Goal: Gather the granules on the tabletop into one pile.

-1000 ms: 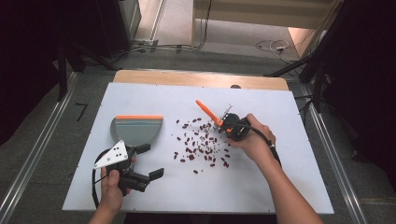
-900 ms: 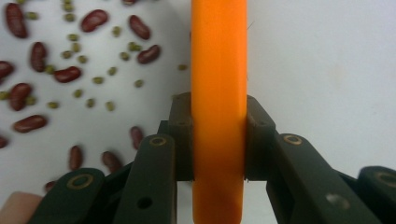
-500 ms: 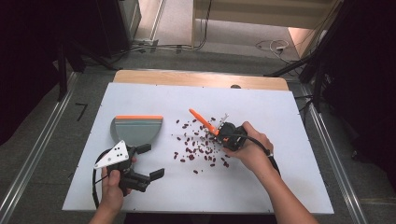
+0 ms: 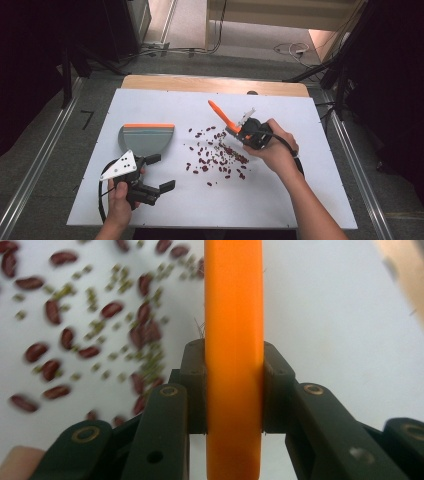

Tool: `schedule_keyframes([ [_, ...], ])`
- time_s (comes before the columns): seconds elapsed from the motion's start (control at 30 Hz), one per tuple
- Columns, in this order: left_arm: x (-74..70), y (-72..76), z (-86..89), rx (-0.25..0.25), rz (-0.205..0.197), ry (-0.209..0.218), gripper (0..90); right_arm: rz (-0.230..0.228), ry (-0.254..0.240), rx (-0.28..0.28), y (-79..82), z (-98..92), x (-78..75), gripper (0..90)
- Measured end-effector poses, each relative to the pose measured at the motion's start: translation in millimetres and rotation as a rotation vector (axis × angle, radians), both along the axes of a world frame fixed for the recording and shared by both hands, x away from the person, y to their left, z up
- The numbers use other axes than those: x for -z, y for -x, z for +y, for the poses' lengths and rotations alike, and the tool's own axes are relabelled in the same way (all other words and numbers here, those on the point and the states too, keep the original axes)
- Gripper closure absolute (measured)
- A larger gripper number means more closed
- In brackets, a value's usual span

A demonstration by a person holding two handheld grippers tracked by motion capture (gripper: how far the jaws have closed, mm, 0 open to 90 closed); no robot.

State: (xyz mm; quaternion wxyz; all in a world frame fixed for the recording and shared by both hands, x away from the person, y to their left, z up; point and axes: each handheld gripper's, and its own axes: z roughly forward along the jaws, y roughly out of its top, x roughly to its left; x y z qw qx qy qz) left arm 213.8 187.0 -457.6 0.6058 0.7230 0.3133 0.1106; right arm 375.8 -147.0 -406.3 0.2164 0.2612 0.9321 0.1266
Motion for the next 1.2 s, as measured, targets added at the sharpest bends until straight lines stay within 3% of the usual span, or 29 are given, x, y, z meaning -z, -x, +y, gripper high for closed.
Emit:
schedule_keyframes([
  [0.1,0.0,-0.1,-0.1,0.001,-0.001,-0.002,1.3,-0.043,0.049,-0.018,-19.4,10.4,-0.9,68.8],
  [0.2,-0.1,0.0,1.7,-0.003,-0.002,0.001,1.3,-0.055,0.083,-0.031,-40.7,20.2,5.8,68.8],
  [0.3,-0.2,0.2,4.3,-0.008,-0.003,0.002,1.3,-0.045,0.104,-0.051,-57.2,29.7,19.5,68.9],
  [0.33,0.2,0.2,5.0,-0.009,-0.003,0.003,1.3,-0.040,0.110,-0.057,-59.4,31.5,22.7,68.8],
  [0.37,0.6,0.1,5.6,-0.009,-0.002,0.004,1.3,-0.025,0.151,-0.079,-61.1,37.1,30.3,68.9],
  [0.4,0.9,0.1,6.1,-0.010,0.000,0.004,1.3,-0.025,0.151,-0.079,-61.1,37.1,30.3,68.9],
  [0.43,1.2,-0.1,6.6,-0.011,0.001,0.003,1.3,-0.008,0.131,-0.090,-59.5,39.5,31.7,68.9],
  [0.6,1.6,-1.0,7.1,-0.011,0.004,0.010,1.3,-0.017,0.197,-0.142,-44.7,47.1,36.0,68.9],
  [0.93,0.3,-0.5,4.6,-0.008,0.001,0.009,1.3,0.003,0.173,-0.216,-9.6,44.0,38.3,68.8],
  [1.2,0.2,-0.4,5.4,-0.013,0.001,0.012,1.3,0.006,0.184,-0.264,15.1,41.8,38.4,68.8],
])
